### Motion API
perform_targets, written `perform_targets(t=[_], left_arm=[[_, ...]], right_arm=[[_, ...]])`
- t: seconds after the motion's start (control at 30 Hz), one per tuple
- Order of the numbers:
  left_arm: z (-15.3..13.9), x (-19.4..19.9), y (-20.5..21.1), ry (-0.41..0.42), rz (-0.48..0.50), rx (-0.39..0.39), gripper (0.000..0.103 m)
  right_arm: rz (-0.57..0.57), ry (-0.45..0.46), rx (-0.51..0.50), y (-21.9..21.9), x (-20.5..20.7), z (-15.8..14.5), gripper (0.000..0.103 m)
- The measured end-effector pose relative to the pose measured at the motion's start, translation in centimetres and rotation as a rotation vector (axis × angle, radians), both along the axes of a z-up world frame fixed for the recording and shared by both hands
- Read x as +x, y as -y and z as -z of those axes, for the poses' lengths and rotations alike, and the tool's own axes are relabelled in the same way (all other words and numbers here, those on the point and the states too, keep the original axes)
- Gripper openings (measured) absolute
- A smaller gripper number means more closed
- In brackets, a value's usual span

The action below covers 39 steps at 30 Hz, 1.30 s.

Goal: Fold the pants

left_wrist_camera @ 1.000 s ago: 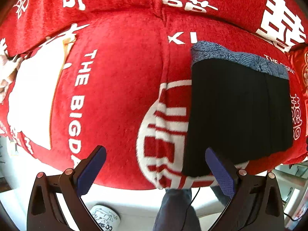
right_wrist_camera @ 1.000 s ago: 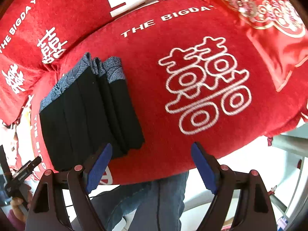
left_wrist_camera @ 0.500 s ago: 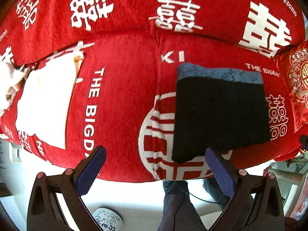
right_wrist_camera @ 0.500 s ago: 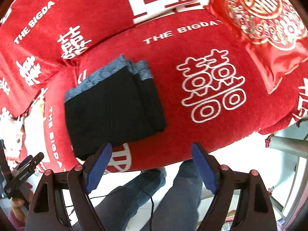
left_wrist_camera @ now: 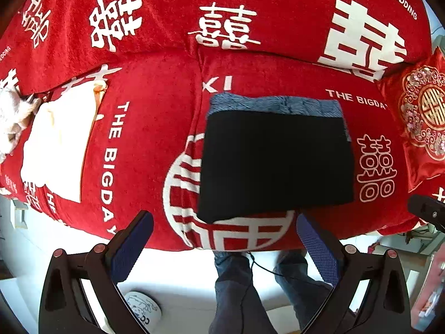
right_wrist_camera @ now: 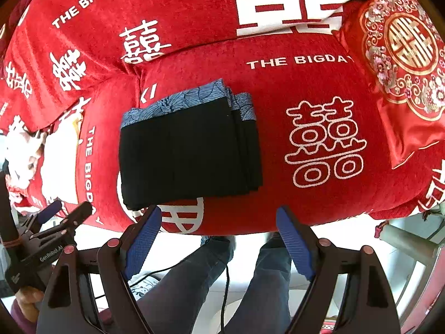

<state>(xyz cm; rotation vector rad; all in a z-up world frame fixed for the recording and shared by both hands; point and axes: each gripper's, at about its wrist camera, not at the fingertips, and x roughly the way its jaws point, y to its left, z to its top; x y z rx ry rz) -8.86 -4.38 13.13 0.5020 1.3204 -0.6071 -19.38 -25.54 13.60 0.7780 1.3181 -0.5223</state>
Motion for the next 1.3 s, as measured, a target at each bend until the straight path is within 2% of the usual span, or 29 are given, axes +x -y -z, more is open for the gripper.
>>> perform_targets(t=[0.17, 0.5, 0.77, 1.1, 1.3], left_arm=[[-0.2, -1.3, 0.8, 0.011, 0.02, 0.023, 0.103], [1.0, -2.9, 2.1, 0.04, 0.067, 0.116, 0.103], [0.5, -3.2, 2.9, 0.055, 0.093, 0.106, 0.103], [0.1, -2.5, 3.2, 0.065, 0.059, 0.116, 0.103], [0.3, -2.5, 3.0, 0.06, 0.05, 0.12, 0.103]], right_arm=[[-0.028, 0.003, 0.0, 0.0, 0.3, -0.1, 0.087], [-0.041, -0.031, -0.014, -0.8, 1.3, 0.9, 0.087], [-0.075, -0.062, -0.07, -1.4, 2.3, 0.7, 0.089], [-0.148, -0.096, -0.107, -2.8, 3.3, 0.9, 0.089], [-0.154, -0.102, -0.108, -3.0, 3.4, 1.0, 0.089]])
